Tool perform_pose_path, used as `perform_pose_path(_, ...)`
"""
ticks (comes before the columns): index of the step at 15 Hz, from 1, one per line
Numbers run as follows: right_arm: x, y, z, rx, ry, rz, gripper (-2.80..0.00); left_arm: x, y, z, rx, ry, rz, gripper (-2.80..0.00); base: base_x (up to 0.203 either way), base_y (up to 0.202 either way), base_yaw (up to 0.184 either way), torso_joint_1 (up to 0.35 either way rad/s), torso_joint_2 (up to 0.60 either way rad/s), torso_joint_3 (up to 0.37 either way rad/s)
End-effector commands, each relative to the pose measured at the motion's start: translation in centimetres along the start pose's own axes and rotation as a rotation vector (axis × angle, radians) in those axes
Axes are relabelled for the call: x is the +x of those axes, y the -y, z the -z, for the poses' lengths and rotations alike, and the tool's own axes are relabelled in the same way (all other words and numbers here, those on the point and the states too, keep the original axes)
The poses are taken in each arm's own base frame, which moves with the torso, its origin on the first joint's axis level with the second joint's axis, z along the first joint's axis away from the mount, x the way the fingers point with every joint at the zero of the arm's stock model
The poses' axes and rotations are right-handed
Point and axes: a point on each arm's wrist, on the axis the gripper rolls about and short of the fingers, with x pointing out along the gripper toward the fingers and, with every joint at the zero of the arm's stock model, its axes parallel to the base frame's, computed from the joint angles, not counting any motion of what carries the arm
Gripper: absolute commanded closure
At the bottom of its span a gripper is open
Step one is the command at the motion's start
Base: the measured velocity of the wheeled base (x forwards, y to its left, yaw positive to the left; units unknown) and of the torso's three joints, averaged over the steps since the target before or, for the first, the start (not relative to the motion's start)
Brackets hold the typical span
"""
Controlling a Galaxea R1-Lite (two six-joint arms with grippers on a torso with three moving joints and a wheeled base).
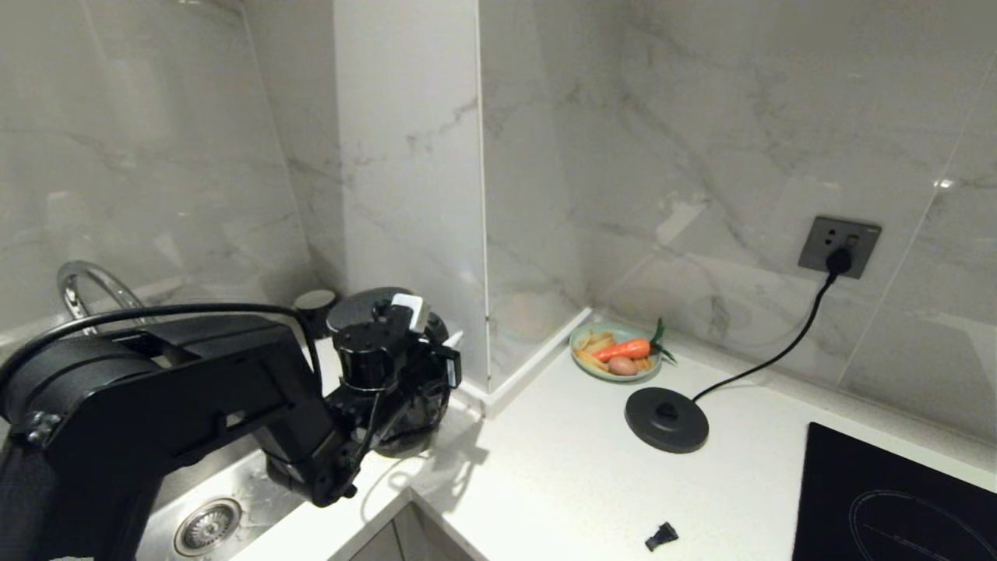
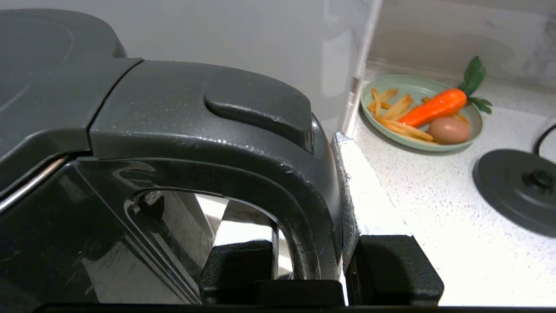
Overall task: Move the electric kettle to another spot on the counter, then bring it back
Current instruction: Place it by the sink
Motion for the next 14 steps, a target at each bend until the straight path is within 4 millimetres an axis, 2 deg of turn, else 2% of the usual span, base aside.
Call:
perform_pose_path(1, 0.00, 0.00, 0.00, 0.000, 0.000, 0.000, 0.00, 0.50, -0.30, 2.69, 0.014, -0.022, -0.002, 0.00, 0.000, 0.000, 0.000, 0.000, 0.00, 0.000)
perform_pose_path(6, 0.00, 0.00, 0.00, -0.001, 0.000, 0.000, 0.00, 0.28, -0.92, 2.93, 0.023, -0.028, -0.006, 0.00, 0.000, 0.000, 0.000, 0.000, 0.00, 0.000)
perform_pose_path(14, 0.00, 0.00, 0.00, -0.001, 0.000, 0.000, 0.00, 0.32, -0.43, 3.21, 0.037, -0.019, 0.007, 0.00, 0.000, 0.000, 0.000, 0.000, 0.00, 0.000)
